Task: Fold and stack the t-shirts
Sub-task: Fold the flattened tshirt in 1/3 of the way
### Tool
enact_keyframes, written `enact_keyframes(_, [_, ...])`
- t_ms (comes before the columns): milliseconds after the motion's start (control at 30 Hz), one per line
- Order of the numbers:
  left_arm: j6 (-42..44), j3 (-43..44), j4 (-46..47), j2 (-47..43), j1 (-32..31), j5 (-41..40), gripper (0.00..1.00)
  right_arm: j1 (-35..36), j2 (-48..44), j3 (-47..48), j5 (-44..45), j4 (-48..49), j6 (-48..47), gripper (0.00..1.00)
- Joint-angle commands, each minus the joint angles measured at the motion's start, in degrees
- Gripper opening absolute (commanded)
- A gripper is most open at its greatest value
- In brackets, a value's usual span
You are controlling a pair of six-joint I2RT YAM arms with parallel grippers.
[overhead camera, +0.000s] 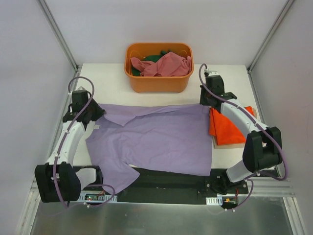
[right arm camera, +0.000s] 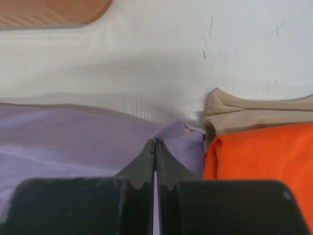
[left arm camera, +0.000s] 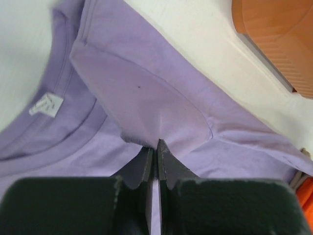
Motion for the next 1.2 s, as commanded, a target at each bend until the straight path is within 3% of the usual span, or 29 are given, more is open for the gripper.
enact_keyframes(0, [-5.86,-3.7,-4.86,-6.92,-0.21,-1.36,0.0,-0.27,-2.9,-0.32,0.94,-1.3,-1.08,0.01])
enact_keyframes(233, [-7.18,-5.02,-11.02,-13.25,-0.12,-1.71,0.0,-0.36,-2.38,-0.23,0.85,-1.92,-1.35,0.01])
enact_keyframes(533, [-8.68,-10.29,-13.75,-13.96,-0.12,-2.32,0.0,-0.27,-5.8,-2.86,-0.29,-5.7,0.76,0.01])
enact_keyframes(767, [-8.59,-11.97,-14.45,-13.96,-0.21,-4.08,0.04,-0.18,-8.61,-8.04,-0.21,-9.56,4.62,0.08])
enact_keyframes(867, [-8.77,-12.14,-15.07,-14.4,-0.12,-4.7,0.14,-0.27,-10.89,-11.47,-0.29,-10.26,6.47,0.15])
enact_keyframes(967, [-8.68,-11.27,-16.21,-15.54,-0.12,-5.05,0.31,-0.27,-13.18,-12.62,-0.03,-11.14,6.83,0.25])
enact_keyframes(1033, [-8.07,-10.13,-16.82,-16.94,-0.12,-4.18,0.44,-0.27,-14.68,-11.92,-0.38,-11.85,6.57,0.39])
enact_keyframes(1067, [-7.89,-9.43,-17.09,-17.56,-0.12,-4.08,0.55,-0.1,-15.38,-11.4,-1.77,-12.02,5.95,0.47])
enact_keyframes(1133, [-8.24,-8.28,-17.0,-18.88,-0.3,-4.69,0.94,-0.18,-16.35,-10.6,-4.84,-11.41,5.16,0.61])
enact_keyframes(1167, [-8.5,-7.49,-16.91,-19.14,-0.3,-5.05,0.99,-0.09,-16.7,-10.34,-6.34,-10.89,4.9,0.67])
